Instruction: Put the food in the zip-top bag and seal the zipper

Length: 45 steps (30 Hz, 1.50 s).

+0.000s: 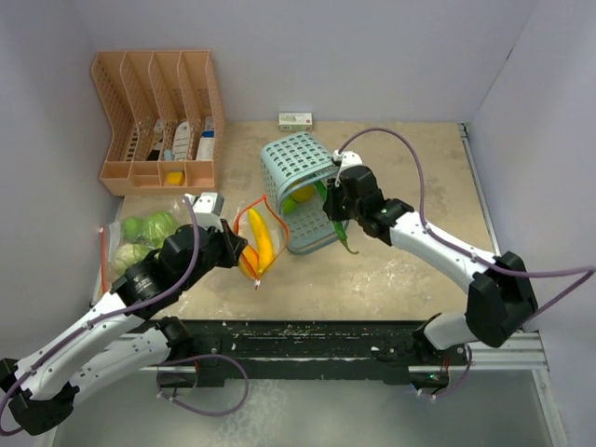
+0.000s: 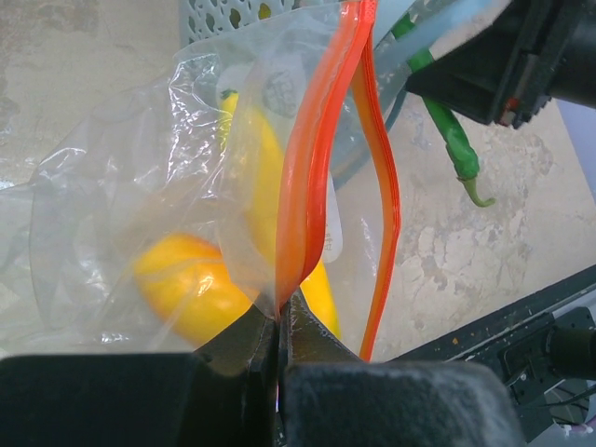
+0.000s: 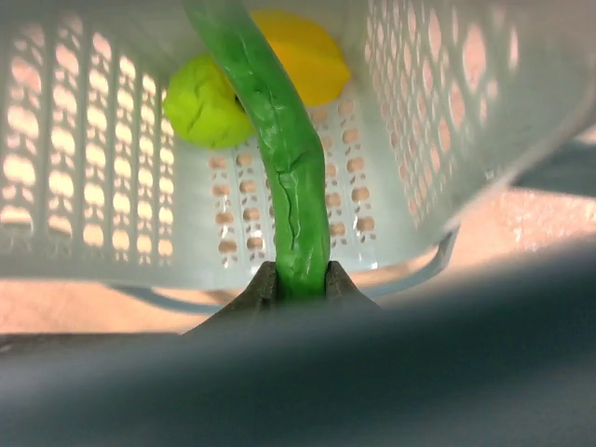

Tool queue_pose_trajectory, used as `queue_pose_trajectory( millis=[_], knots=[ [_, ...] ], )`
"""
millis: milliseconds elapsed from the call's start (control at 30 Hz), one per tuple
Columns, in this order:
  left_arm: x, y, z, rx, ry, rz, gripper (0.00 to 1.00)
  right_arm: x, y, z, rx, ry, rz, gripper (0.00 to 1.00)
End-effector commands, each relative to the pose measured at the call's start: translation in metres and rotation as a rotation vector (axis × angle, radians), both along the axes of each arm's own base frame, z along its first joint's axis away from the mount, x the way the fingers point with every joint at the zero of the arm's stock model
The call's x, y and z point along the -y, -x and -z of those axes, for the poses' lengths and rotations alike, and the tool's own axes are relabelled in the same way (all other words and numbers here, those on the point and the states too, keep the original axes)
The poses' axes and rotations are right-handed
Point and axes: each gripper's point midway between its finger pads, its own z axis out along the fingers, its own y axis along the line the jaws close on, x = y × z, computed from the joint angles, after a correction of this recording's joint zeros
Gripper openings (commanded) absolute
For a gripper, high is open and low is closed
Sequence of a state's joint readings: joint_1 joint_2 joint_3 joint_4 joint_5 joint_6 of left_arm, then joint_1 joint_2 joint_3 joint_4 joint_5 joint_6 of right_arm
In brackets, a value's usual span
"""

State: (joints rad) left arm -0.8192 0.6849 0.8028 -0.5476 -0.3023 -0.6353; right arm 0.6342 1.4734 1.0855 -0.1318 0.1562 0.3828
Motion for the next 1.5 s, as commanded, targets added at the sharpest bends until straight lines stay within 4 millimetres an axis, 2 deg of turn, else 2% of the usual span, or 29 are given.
queue_pose_trajectory(
  millis=[0, 300, 400, 467, 533, 567, 633, 667, 700, 767, 867, 1033, 1200, 1333, 1467],
  knots=[
    [0.004, -0.006, -0.014, 0.035, 0.032, -0.009, 0.00, 0.018, 0.056, 0.037, -0.149, 0.084, -0.106, 0.16],
    [0.001, -0.006, -0.013, 0.032, 0.022, -0.023, 0.00, 0.034, 0.088, -0.007, -0.101, 0.048, -0.138, 0.19],
    [0.000, -0.005, -0.015, 0.033, 0.020, -0.024, 0.00, 0.055, 0.088, -0.007, -0.100, 0.114, -0.063, 0.23],
    [-0.001, -0.005, -0.015, 0.033, 0.021, -0.026, 0.00, 0.061, 0.093, -0.001, -0.130, 0.137, -0.046, 0.25],
    [-0.002, -0.004, -0.015, 0.031, 0.021, -0.026, 0.00, 0.050, 0.100, -0.003, -0.152, 0.099, -0.107, 0.25],
    [-0.004, -0.003, -0.015, 0.029, 0.021, -0.029, 0.00, 0.039, 0.107, -0.010, -0.152, 0.048, -0.169, 0.25],
    [-0.005, -0.002, -0.015, 0.029, 0.021, -0.033, 0.00, 0.026, 0.114, -0.027, -0.130, -0.022, -0.250, 0.25],
    [-0.006, -0.002, -0.015, 0.028, 0.019, -0.035, 0.00, 0.019, 0.115, -0.050, -0.104, -0.060, -0.283, 0.25],
    [-0.007, -0.001, -0.015, 0.030, 0.021, -0.037, 0.00, 0.017, 0.116, -0.060, -0.095, -0.060, -0.308, 0.25],
    [-0.009, -0.001, -0.016, 0.033, 0.023, -0.042, 0.00, 0.022, 0.117, -0.067, -0.106, -0.014, -0.318, 0.26],
    [-0.011, 0.000, -0.016, 0.036, 0.023, -0.046, 0.00, 0.044, 0.114, -0.053, -0.149, 0.093, -0.229, 0.25],
    [-0.012, 0.001, -0.014, 0.034, 0.018, -0.045, 0.00, 0.055, 0.139, -0.018, -0.283, 0.117, -0.222, 0.24],
    [-0.014, 0.001, -0.014, 0.041, 0.022, -0.048, 0.00, 0.080, 0.160, 0.033, -0.426, 0.191, -0.093, 0.22],
    [-0.015, 0.003, -0.012, 0.039, 0.023, -0.050, 0.00, 0.090, 0.164, 0.036, -0.450, 0.211, -0.005, 0.21],
    [-0.017, 0.004, -0.014, 0.047, 0.023, -0.050, 0.00, 0.089, 0.187, 0.047, -0.516, 0.199, 0.007, 0.21]
  ],
)
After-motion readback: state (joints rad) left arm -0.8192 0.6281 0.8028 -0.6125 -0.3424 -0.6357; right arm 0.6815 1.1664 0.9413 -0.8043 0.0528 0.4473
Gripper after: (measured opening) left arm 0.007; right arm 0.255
